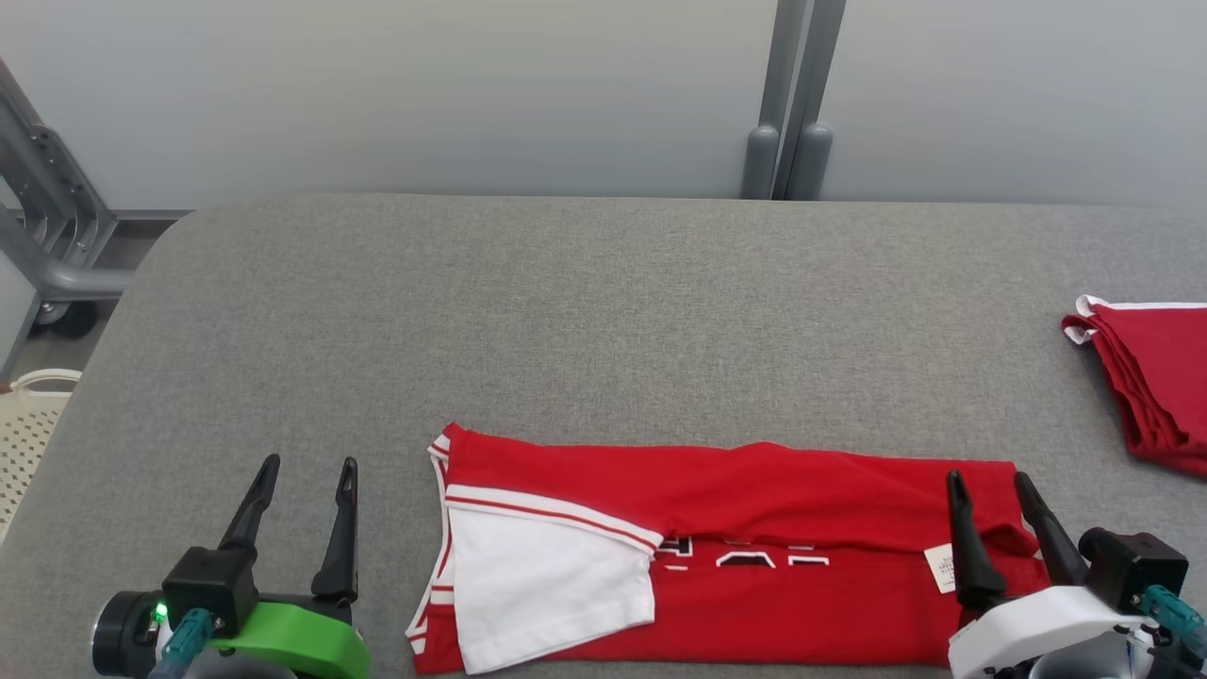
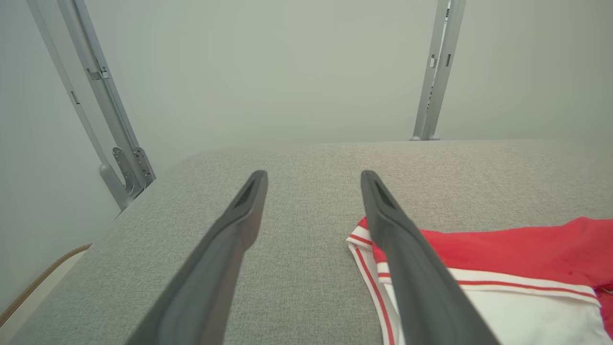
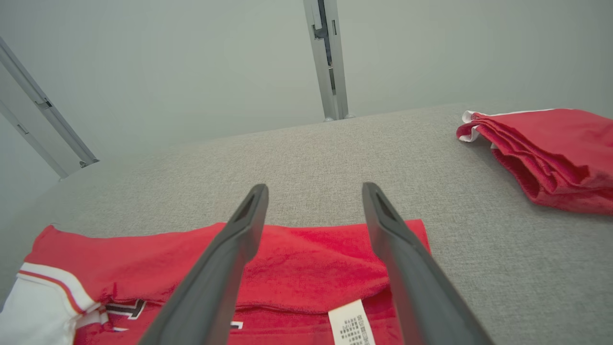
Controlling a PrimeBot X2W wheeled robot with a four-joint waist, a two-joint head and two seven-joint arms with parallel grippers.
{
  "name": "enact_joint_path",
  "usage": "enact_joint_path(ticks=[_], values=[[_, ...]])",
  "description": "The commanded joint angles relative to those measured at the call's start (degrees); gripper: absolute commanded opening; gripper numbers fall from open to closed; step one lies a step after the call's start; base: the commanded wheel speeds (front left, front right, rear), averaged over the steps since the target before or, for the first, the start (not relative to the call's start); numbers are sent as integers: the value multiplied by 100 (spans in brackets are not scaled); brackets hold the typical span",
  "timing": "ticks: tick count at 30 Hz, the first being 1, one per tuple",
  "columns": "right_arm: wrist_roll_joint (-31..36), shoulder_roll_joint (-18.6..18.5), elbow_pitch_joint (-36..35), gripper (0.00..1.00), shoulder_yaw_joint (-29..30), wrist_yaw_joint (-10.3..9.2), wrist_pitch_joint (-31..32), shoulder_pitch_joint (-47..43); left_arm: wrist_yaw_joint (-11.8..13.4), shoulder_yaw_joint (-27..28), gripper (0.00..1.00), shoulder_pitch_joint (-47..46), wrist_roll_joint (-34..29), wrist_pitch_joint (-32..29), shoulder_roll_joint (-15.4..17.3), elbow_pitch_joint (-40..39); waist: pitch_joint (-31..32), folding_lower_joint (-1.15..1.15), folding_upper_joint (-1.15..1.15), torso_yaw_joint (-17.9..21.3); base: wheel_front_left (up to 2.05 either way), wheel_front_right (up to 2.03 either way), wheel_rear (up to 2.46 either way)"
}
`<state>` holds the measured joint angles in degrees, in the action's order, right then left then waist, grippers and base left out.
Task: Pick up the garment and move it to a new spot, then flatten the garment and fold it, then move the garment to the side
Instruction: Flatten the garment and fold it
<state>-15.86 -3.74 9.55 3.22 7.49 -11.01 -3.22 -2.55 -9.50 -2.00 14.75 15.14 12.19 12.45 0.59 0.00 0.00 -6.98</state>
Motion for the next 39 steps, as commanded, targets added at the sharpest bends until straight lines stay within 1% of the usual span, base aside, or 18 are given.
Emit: enact_joint_path(ticks=[1,10,16,22,26,29,30,31,34,39], values=[[98,7,58,100,-24,-1,-43,-15,-55,42,100,14,-40,3,-11,53,11,0,0,21,0,0,0],[187,-12,171,100,-130,-1,-66,93,-211,274,100,33,-219,3,-183,153,-47,0,0,32,0,0,0],[70,6,168,100,-88,-1,-76,142,-303,360,100,49,-310,3,-293,179,-105,0,0,27,0,0,0],[38,5,154,100,-6,-1,-10,148,-341,420,100,18,-385,3,-365,158,-173,0,0,12,0,0,0],[115,-48,125,100,181,-1,187,136,-376,484,100,-5,-425,3,-433,126,-278,0,0,-2,0,0,0],[93,-62,116,100,385,-1,421,113,-359,659,100,-26,-393,3,-497,33,-378,0,0,-25,0,0,0],[149,-84,121,100,452,-1,514,93,-363,707,100,-37,-394,3,-510,-7,-418,0,0,-36,0,0,0],[260,-88,136,100,653,-1,642,67,-378,804,100,-65,-417,3,-519,-67,-506,0,0,-59,0,0,0],[558,-88,233,100,860,-1,854,44,-395,910,100,-98,-443,3,-528,-143,-610,0,0,-87,0,0,0],[704,5,503,100,1112,-1,1066,118,-427,1013,100,-163,-519,3,-581,-248,-771,0,0,-158,0,0,0]])
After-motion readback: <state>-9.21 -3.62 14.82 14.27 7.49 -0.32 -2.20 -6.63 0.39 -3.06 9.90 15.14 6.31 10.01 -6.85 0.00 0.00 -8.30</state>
